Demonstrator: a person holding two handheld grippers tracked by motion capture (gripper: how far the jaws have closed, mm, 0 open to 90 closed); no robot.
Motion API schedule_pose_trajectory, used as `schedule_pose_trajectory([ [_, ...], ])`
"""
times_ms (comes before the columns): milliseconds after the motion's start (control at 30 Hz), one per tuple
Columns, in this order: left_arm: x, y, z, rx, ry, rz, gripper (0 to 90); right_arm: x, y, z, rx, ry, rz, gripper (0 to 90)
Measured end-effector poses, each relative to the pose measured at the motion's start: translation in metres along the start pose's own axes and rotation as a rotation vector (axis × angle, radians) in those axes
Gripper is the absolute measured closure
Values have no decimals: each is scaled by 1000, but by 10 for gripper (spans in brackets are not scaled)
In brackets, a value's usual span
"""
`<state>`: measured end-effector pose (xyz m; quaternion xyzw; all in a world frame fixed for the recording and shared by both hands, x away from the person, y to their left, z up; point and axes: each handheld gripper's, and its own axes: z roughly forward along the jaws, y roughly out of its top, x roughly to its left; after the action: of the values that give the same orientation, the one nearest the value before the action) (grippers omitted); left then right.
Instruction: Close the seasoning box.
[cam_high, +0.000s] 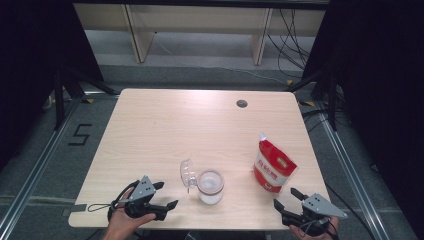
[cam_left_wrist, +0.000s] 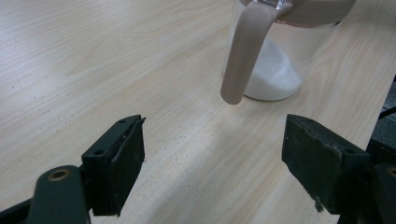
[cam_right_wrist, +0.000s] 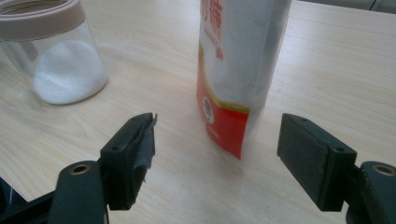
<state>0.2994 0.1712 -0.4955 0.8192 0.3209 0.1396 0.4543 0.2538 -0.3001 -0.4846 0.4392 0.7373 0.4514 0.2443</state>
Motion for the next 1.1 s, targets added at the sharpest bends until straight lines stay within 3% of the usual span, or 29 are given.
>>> schedule_pose_trajectory([
  [33, 0, 0, 0, 0, 0, 1, 209, 3, 0, -1, 12, 0, 30, 285],
  [67, -1, 0, 0, -8, -5, -6, 209, -1, 0, 1, -9, -1, -24, 285],
  [200, -1, 1, 0, -16, -13, -19, 214, 1, 0, 1, 1, 1, 3, 285],
  [233, -2, 2, -1, -17, -9, -45, 226, 1, 0, 1, -2, 8, -3, 285],
  [300, -2, 3, -2, -23, -18, -46, 267, 0, 0, 1, 3, -2, -10, 284],
  [333, -3, 4, -2, -30, -20, -53, 289, 1, 0, 0, 8, 1, 9, 284],
  [400, -4, 7, -4, -22, -22, -32, 355, 1, 0, 0, 14, -1, 18, 284],
  [433, -6, 8, -4, -34, -25, -35, 401, -1, 0, 2, 2, 11, -12, 284],
  [567, -12, 13, -4, -58, -31, -24, 561, -3, 0, 2, 5, 1, -20, 284],
  [633, -13, 15, -4, -47, -33, 3, 635, -3, 0, 2, 7, -1, -24, 284],
  [733, -16, 18, -3, -48, -29, 10, 735, -3, 1, 2, 2, 1, -34, 284],
  [767, -16, 18, -3, -44, -25, 20, 763, 1, 0, 0, 21, -5, 22, 284],
  [800, -18, 19, -3, -56, -30, 12, 790, 1, 0, 1, 21, -5, 9, 284],
  [833, -19, 20, -3, -54, -29, 18, 812, -2, 0, 2, 8, 5, -26, 284],
  [1000, -22, 29, -4, -71, -23, 36, 890, 1, 0, -1, 18, -10, 17, 285],
  [1033, -22, 31, -3, -74, -22, 32, 892, -2, 0, 0, 5, -2, -14, 285],
  [1100, -23, 34, -2, -71, -22, 52, 893, -2, 0, 0, 5, 4, -23, 285],
])
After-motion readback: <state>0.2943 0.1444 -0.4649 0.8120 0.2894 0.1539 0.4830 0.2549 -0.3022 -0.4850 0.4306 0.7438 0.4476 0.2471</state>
